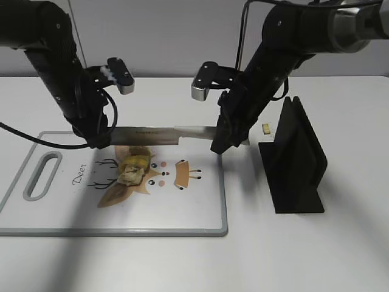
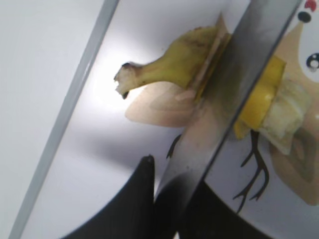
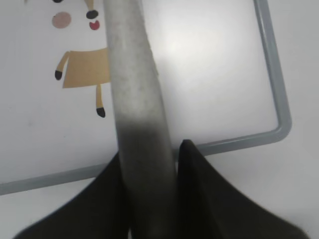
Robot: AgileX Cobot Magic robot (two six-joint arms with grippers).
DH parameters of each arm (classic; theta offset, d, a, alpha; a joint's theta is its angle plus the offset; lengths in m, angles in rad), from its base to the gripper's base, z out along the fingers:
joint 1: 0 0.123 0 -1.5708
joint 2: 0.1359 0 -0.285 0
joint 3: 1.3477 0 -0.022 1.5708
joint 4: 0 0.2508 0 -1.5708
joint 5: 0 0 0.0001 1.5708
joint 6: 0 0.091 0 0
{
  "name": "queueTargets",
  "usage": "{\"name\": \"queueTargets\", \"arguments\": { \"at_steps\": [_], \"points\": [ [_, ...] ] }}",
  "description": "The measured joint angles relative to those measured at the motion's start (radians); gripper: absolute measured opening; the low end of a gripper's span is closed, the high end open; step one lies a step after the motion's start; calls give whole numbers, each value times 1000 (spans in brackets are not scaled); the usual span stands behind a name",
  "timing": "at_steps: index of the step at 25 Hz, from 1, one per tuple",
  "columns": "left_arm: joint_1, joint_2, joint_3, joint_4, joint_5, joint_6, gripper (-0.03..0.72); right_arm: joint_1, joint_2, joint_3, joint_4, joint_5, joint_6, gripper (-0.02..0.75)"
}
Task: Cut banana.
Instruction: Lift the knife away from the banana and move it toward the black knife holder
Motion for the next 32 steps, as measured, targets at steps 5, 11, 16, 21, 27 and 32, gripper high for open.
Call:
{"name": "queueTargets", "arguments": {
  "at_steps": [5,11,16,21,27,32],
  "points": [
    [0,-42,1,0,11,0,105,0,-37,0,-4,6,1,219],
    [-2,-107,1,1,29,-1,104,0,-94,0,-16,25,1,218],
    [-6,-179,1,-2,55,-1,100,5,-159,0,-36,52,0,213],
    [-9,-255,3,-6,76,-1,99,7,-224,-1,-37,79,-18,207],
    [-10,-318,5,-21,80,-9,173,8,-273,-4,-38,111,-79,187],
    [4,-337,5,-9,57,-36,431,0,-274,-9,-69,146,-81,174]
  ]
}}
